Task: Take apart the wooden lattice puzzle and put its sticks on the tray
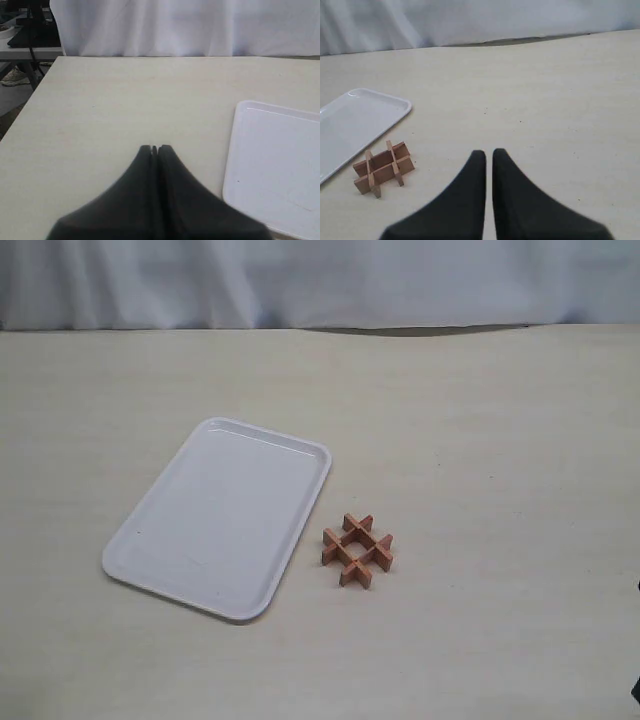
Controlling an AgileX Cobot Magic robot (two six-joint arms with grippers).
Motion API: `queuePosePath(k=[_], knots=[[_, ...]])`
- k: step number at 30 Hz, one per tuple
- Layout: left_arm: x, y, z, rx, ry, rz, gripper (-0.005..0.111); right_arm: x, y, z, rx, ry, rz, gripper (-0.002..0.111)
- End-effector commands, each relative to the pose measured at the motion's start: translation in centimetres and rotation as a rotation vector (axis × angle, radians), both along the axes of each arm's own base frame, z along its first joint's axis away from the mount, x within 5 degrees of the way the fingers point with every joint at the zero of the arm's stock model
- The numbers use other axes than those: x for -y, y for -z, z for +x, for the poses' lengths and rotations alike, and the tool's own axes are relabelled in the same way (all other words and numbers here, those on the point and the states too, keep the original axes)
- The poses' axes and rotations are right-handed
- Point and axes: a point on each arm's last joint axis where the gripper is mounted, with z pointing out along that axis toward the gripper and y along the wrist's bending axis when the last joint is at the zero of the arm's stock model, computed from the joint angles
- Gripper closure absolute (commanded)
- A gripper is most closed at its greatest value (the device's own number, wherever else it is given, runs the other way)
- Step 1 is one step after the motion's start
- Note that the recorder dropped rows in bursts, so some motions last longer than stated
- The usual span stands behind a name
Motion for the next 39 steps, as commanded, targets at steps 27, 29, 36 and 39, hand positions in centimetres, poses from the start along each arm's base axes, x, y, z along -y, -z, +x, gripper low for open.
queuePosePath(k=[27, 29, 36, 39], knots=[[0.0, 0.0, 0.0, 0.006, 0.009, 0.003, 0.107, 0.7, -7.0, -0.9, 0.858, 0.026, 0.488, 0.104], [0.0, 0.0, 0.0, 0.006, 0.009, 0.003, 0.107, 0.7, -8.7, -0.8, 0.834, 0.027, 0.451, 0.104], [0.0, 0.0, 0.0, 0.006, 0.009, 0.003, 0.107, 0.3, -15.6, 2.8, 0.454, 0.008, -0.011, 0.104], [0.0, 0.0, 0.0, 0.006, 0.009, 0.003, 0.107, 0.4, -16.1, 6.3, 0.186, -0.055, -0.146, 0.104]])
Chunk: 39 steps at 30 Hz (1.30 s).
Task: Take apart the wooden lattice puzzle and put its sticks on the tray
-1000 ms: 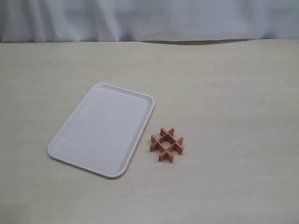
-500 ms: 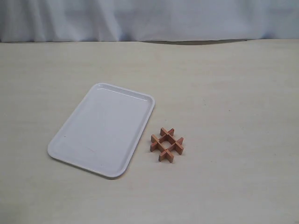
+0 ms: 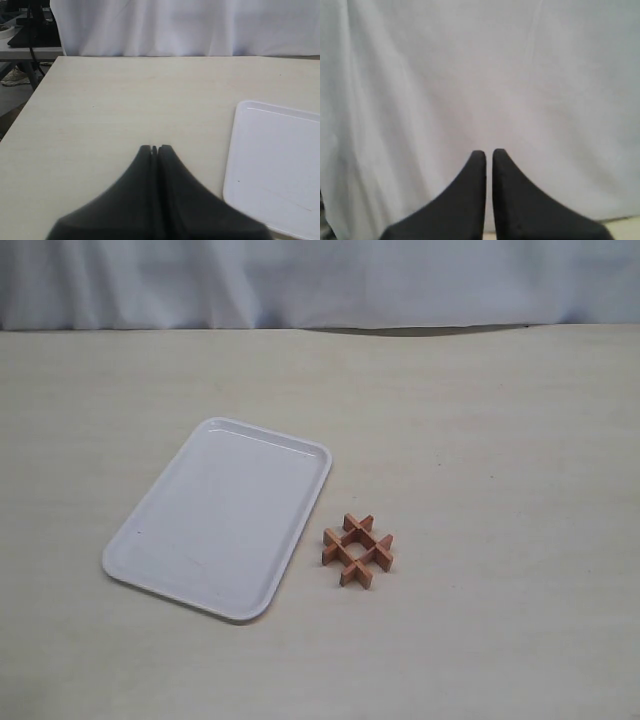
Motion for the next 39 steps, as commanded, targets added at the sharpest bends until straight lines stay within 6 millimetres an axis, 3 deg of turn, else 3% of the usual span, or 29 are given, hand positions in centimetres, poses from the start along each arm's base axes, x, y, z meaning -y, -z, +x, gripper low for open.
queuePosePath(k=[1, 2, 7, 13, 19, 25, 29, 33, 39], knots=[[0.0, 0.0, 0.0, 0.006, 0.009, 0.003, 0.107, 0.0, -0.2, 5.7, -0.463, -0.068, -0.239, 0.104], [0.0, 0.0, 0.0, 0.006, 0.009, 0.003, 0.107, 0.0, 0.2, 7.5, -0.589, -0.101, -0.233, 0.104], [0.0, 0.0, 0.0, 0.006, 0.009, 0.003, 0.107, 0.7, 4.7, 12.8, -1.072, -0.197, -0.254, 0.104], [0.0, 0.0, 0.0, 0.006, 0.009, 0.003, 0.107, -0.3, 9.3, 16.1, -1.309, -0.288, -0.285, 0.104], [0.0, 0.0, 0.0, 0.006, 0.009, 0.003, 0.107, -4.5, 11.1, 17.6, -1.384, -0.332, -0.481, 0.104], [0.0, 0.0, 0.0, 0.006, 0.009, 0.003, 0.107, -6.1, 12.5, 18.5, -1.423, -0.355, -0.492, 0.102], [0.0, 0.0, 0.0, 0.006, 0.009, 0.003, 0.107, -6.1, 13.4, 18.8, -1.459, -0.356, -0.490, 0.084], [0.0, 0.0, 0.0, 0.006, 0.009, 0.003, 0.107, -6.2, 13.5, 18.9, -1.456, -0.357, -0.486, 0.057], [0.0, 0.0, 0.0, 0.006, 0.009, 0.003, 0.107, -6.6, 13.7, 19.1, -1.439, -0.379, -0.427, 0.055]])
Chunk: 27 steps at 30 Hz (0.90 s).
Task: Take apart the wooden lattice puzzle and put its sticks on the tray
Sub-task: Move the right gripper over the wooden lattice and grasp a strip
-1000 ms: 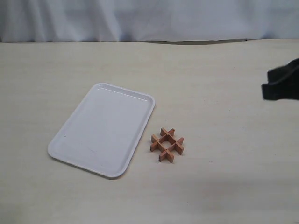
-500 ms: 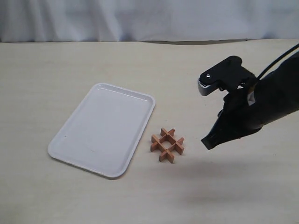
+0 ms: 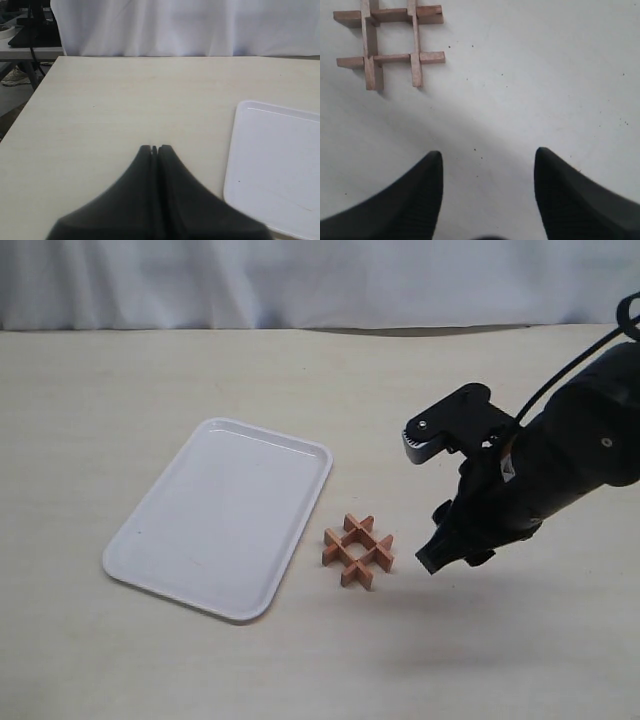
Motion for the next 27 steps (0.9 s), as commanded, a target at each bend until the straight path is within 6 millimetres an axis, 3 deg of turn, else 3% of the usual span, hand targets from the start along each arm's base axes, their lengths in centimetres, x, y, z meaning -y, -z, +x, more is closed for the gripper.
queuePosePath(k=[1, 17, 27], knots=[[0.0, 0.0, 0.0, 0.006, 0.009, 0.003, 0.107, -0.7, 0.2, 0.4, 0.011, 0.009, 0.072, 0.055], [0.0, 0.0, 0.0, 0.006, 0.009, 0.003, 0.107, -2.5, 5.5, 4.1, -0.179, -0.022, 0.123, 0.062], [0.0, 0.0, 0.0, 0.006, 0.009, 0.003, 0.107, -3.0, 6.9, 5.0, -0.159, -0.023, 0.153, 0.062]])
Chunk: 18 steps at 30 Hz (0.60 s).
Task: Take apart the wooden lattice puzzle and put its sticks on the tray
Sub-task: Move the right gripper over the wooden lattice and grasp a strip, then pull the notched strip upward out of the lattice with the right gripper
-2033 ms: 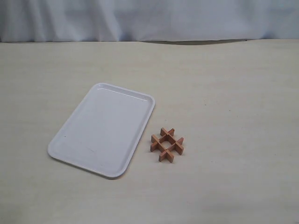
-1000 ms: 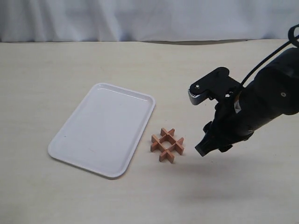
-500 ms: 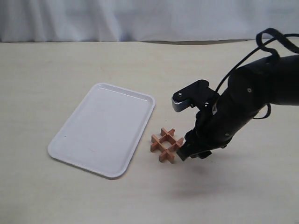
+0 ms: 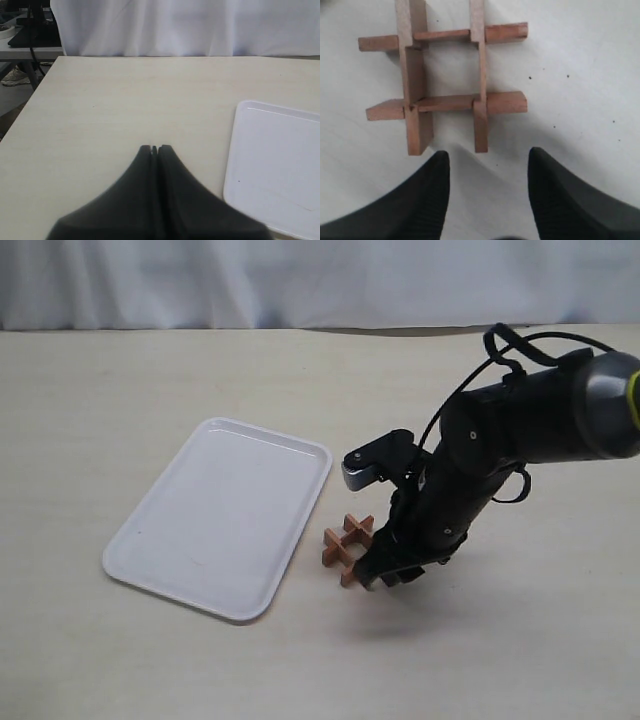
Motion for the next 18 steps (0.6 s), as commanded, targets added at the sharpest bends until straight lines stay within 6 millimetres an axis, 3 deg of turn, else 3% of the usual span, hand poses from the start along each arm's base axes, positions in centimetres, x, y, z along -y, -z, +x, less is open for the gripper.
queuePosePath(k=[1, 8, 18], knots=[[0.04, 0.03, 0.01, 0.006, 0.009, 0.003, 0.107, -0.26, 0.10, 0.60, 0.049, 0.009, 0.019, 0.062], [0.04, 0.03, 0.01, 0.006, 0.009, 0.003, 0.107, -0.27, 0.06, 0.75, 0.066, 0.010, 0.021, 0.081], [0.04, 0.03, 0.01, 0.006, 0.009, 0.003, 0.107, -0.18, 0.42, 0.34, 0.051, 0.012, 0.018, 0.081]])
